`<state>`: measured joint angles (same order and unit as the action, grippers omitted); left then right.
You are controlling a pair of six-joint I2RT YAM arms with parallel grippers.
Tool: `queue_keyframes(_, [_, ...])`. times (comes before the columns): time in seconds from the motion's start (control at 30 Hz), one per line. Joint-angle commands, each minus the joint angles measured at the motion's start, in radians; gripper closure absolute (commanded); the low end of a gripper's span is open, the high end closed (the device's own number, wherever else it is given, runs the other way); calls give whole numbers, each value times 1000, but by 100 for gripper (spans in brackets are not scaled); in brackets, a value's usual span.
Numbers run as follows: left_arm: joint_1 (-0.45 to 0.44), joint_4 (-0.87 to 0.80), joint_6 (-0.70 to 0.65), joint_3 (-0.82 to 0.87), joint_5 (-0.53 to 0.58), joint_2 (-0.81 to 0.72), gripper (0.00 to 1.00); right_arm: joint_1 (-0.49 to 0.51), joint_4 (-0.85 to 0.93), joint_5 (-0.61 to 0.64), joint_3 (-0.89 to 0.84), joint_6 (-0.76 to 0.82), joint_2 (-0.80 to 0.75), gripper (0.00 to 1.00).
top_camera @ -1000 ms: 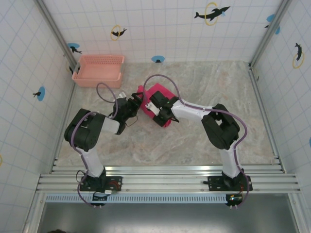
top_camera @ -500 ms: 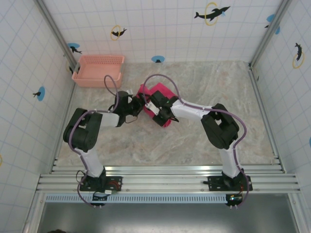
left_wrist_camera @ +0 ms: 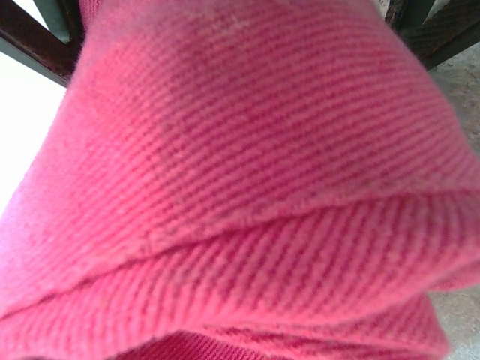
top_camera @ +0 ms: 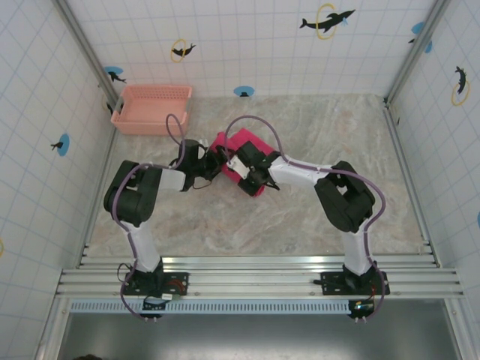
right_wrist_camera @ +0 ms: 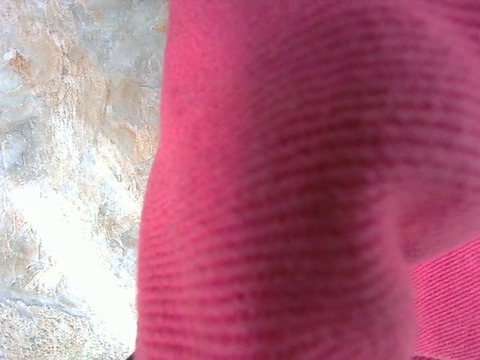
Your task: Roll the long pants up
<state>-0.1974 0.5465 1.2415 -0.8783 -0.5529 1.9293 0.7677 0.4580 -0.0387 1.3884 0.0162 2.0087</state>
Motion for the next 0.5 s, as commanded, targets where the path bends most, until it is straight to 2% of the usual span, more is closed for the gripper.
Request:
queue_keyframes(0.0, [9, -65, -51, -2, 51, 44, 3, 15, 191, -104, -89, 20, 67, 100])
queue_keyframes(0.07, [9, -90, -55, 13, 92, 39, 5, 19, 192, -104, -96, 22, 64, 100])
queue_keyframes(0.1, [9, -101, -62, 18, 108, 36, 21, 20, 190, -106, -100, 22, 63, 100])
queue_keyframes(0.17, [9, -124, -70, 24, 119, 37, 69, 22, 188, -114, -103, 20, 65, 100])
queue_keyframes(0.2, [9, -158, -71, 25, 127, 37, 89, 24, 189, -116, -99, 19, 66, 100])
queue_keyframes(0.23, [9, -191, -72, 25, 133, 36, 100, 23, 193, -115, -93, 19, 71, 100])
queue_keyframes(0.3, [9, -300, -76, 16, 152, 25, 100, 24, 200, -98, -85, 17, 77, 100])
queue_keyframes(0.33, [7, -350, -84, 17, 170, 12, 100, 25, 198, -79, -82, 15, 73, 85])
queue_keyframes(0.37, [4, -409, -91, 14, 194, -4, 100, 25, 199, -53, -83, 11, 68, 65])
queue_keyframes(0.4, [3, -513, -92, 3, 228, -26, 100, 24, 197, -20, -85, 10, 56, 39])
queue_keyframes(0.43, [1, -580, -92, -6, 253, -49, 100, 24, 196, 12, -88, 10, 39, 27])
queue_keyframes(0.47, [-2, -618, -98, -13, 262, -66, 100, 24, 193, 50, -92, 5, 21, 9])
